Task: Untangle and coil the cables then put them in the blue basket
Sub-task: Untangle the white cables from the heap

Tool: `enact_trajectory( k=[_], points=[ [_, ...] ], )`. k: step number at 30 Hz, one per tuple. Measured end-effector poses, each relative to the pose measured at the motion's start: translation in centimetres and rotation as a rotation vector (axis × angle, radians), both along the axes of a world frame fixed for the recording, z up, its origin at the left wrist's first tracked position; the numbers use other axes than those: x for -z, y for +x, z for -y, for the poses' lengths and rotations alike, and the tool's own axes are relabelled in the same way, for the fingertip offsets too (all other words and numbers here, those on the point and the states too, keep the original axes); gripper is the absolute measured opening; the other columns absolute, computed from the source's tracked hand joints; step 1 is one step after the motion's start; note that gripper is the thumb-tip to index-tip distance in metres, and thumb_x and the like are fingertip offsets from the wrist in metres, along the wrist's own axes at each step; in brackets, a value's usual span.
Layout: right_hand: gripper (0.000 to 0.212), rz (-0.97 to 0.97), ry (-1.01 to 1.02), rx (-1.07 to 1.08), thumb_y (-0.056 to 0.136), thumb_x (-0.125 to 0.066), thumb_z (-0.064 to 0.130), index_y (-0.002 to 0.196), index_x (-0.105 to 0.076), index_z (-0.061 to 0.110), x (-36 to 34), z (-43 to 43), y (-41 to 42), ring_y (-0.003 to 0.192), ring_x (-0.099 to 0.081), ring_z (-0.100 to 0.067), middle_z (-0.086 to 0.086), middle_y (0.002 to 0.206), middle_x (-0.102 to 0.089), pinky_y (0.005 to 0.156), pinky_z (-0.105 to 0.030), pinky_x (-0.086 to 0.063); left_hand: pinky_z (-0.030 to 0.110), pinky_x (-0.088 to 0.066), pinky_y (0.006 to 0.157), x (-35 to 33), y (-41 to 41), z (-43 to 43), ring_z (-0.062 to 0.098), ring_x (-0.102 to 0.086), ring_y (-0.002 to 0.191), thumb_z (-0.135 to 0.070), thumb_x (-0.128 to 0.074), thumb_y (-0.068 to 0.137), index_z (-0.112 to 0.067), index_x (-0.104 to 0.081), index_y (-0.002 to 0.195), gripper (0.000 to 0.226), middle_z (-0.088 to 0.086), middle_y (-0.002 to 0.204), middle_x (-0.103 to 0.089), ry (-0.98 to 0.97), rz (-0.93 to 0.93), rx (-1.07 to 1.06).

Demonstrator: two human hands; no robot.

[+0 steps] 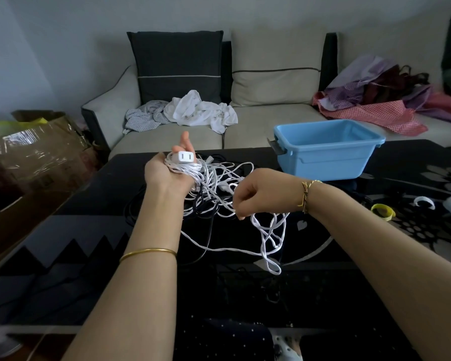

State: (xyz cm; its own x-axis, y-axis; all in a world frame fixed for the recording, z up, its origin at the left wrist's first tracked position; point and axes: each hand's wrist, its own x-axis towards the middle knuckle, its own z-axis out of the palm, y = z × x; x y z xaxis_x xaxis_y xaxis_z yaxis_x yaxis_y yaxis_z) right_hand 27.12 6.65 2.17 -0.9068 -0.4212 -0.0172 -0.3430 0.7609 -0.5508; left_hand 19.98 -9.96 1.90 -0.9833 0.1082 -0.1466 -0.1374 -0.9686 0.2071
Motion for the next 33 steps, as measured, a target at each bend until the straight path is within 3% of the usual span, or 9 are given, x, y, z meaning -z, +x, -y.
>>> enact_trajectory(
  k=[2, 6, 12, 15, 18, 22, 27, 31, 33],
  points=[
    [0.012, -0.029, -0.010, -0.014, 0.081, -0.065, 0.013, 0.070, -0.068, 0.007, -0.4, 0.2, 0.1, 0.045, -0.045, 0.001, 0.009, 0.053, -0.051, 0.048, -0.008, -0.034, 0.038, -0.055, 0.070, 0.2, 0.0, -0.6, 0.005, -0.062, 0.056, -0.025, -0.020, 0.106, 0.009, -0.045, 0.119, 0.045, 0.019, 0.127, -0.059, -0.122, -0.044, 0.015],
    [0.011, -0.113, 0.007, -0.014, 0.082, -0.067, 0.016, 0.078, -0.067, 0.006, -0.7, 0.5, 0.4, 0.048, -0.045, 0.002, 0.012, 0.047, -0.046, 0.052, -0.009, -0.036, 0.039, -0.042, 0.101, 0.5, -0.2, -1.3, 0.005, -0.056, 0.082, -0.037, -0.024, 0.105, 0.003, -0.060, 0.098, 0.054, 0.006, 0.122, -0.062, -0.408, -0.071, 0.028],
    [0.010, -0.240, -0.019, 0.023, 0.082, -0.063, 0.013, 0.086, -0.072, 0.016, -1.1, 0.4, 0.8, 0.053, -0.049, 0.006, 0.013, 0.053, -0.046, 0.053, -0.011, -0.038, 0.025, -0.045, 0.051, 1.0, 0.9, -3.4, 0.009, -0.054, 0.050, -0.022, -0.035, 0.104, -0.003, -0.053, 0.088, 0.031, 0.005, 0.084, -0.067, -1.207, -0.371, -0.142],
    [0.021, -0.382, 0.014, 0.173, 0.077, -0.059, 0.011, 0.088, -0.072, 0.023, -1.5, -0.3, 0.3, 0.060, -0.048, -0.005, 0.015, 0.060, -0.050, 0.057, -0.019, -0.037, 0.010, -0.036, 0.043, 1.1, 1.9, -4.1, -0.004, -0.048, 0.040, -0.015, -0.041, 0.100, -0.004, -0.048, 0.081, 0.023, -0.002, 0.066, -0.053, -1.676, -0.654, -0.163],
    [0.020, -0.532, 0.056, 0.342, 0.075, -0.056, 0.010, 0.086, -0.066, 0.024, -1.6, -1.5, -0.1, 0.069, -0.045, -0.011, 0.011, 0.065, -0.047, 0.059, -0.026, -0.036, 0.017, -0.037, 0.047, 1.6, 1.7, -4.2, 0.001, -0.047, 0.039, -0.018, -0.042, 0.100, -0.008, -0.045, 0.080, 0.022, 0.001, 0.062, -0.054, -1.927, -0.807, -0.035],
    [0.019, -0.600, 0.021, 0.492, 0.074, -0.058, 0.008, 0.080, -0.064, 0.024, -0.7, -3.6, -1.2, 0.080, -0.052, -0.020, 0.007, 0.080, -0.053, 0.068, -0.032, -0.044, 0.031, -0.045, 0.062, 1.8, 1.8, -4.1, 0.014, -0.050, 0.046, -0.029, -0.041, 0.101, -0.013, -0.043, 0.082, 0.025, 0.005, 0.062, -0.053, -1.941, -0.782, 0.184],
    [0.012, -0.550, -0.166, 0.541, 0.082, -0.066, 0.018, 0.088, -0.075, 0.022, 0.6, -5.4, -2.2, 0.091, -0.060, -0.023, -0.003, 0.089, -0.068, 0.079, -0.038, -0.049, 0.023, -0.043, 0.046, 0.6, 2.9, -4.7, 0.010, -0.036, 0.036, -0.046, -0.043, 0.096, -0.007, -0.061, 0.094, 0.043, -0.008, 0.047, -0.032, -1.544, -0.702, 0.438],
    [0.013, -0.547, -0.167, 0.595, 0.084, -0.065, 0.017, 0.093, -0.075, 0.020, 1.3, -6.0, -2.9, 0.087, -0.062, -0.025, -0.008, 0.092, -0.067, 0.078, -0.037, -0.050, 0.020, -0.040, 0.042, 0.0, 3.4, -4.7, 0.004, -0.028, 0.031, -0.018, -0.056, 0.094, -0.006, -0.060, 0.091, 0.013, -0.010, 0.042, -0.032, -1.434, -0.697, 0.536],
    [0.010, -0.463, -0.315, 0.559, 0.086, -0.065, 0.014, 0.089, -0.074, 0.017, 1.7, -6.4, -3.0, 0.074, -0.066, -0.025, -0.010, 0.082, -0.067, 0.071, -0.038, -0.054, 0.017, -0.036, 0.039, -0.2, 3.2, -4.4, 0.003, -0.025, 0.029, -0.013, -0.048, 0.096, -0.005, -0.063, 0.091, 0.018, -0.010, 0.039, -0.028, -1.323, -0.625, 0.578]
  ],
)
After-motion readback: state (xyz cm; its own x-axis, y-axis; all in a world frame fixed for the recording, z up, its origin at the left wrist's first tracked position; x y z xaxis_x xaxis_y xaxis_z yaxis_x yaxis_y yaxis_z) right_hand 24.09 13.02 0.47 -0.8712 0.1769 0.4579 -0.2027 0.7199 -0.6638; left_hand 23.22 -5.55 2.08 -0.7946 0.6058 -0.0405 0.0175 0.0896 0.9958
